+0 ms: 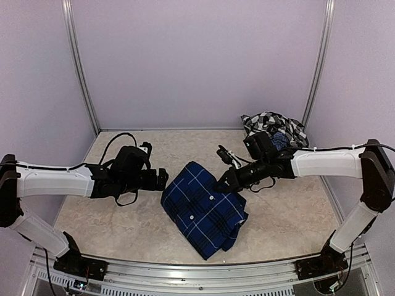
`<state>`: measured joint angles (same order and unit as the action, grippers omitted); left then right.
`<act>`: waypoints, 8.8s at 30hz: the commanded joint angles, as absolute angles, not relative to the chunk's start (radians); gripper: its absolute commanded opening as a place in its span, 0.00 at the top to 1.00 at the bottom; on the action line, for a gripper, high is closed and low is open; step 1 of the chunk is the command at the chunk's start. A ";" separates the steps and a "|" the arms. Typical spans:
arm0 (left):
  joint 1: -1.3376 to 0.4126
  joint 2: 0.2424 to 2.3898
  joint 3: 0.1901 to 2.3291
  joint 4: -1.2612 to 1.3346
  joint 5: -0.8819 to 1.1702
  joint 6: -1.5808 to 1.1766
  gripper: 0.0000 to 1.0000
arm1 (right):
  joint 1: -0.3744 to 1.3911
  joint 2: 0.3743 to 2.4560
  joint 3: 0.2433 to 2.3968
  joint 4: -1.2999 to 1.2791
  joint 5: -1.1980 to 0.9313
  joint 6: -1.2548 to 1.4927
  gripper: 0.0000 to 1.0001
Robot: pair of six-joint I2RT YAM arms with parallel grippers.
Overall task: Fold and stack the long sleeve shirts
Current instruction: Smooth out the square-folded shirt at the center of the board, then pick up the square-folded shirt from the center of the board, then turn over the square-folded shirt at the center of the board.
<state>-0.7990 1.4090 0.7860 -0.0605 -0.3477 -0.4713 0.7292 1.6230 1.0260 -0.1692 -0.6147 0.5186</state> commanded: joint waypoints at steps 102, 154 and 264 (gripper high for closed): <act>-0.770 2.015 1.131 0.342 0.052 -0.510 0.01 | 0.878 1.405 0.638 -0.282 -0.124 0.366 0.54; -1.032 1.620 0.532 0.471 0.056 -1.025 0.16 | 0.461 2.025 1.141 -0.338 -0.801 0.151 0.18; -0.736 1.198 0.587 -0.008 -0.203 -0.775 0.01 | 1.201 1.840 1.584 -0.963 0.232 0.498 0.20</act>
<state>-0.7452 1.1995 0.5766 -0.0235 -0.2024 -0.7967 1.2160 1.9255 1.6344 -1.0782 0.2825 0.5419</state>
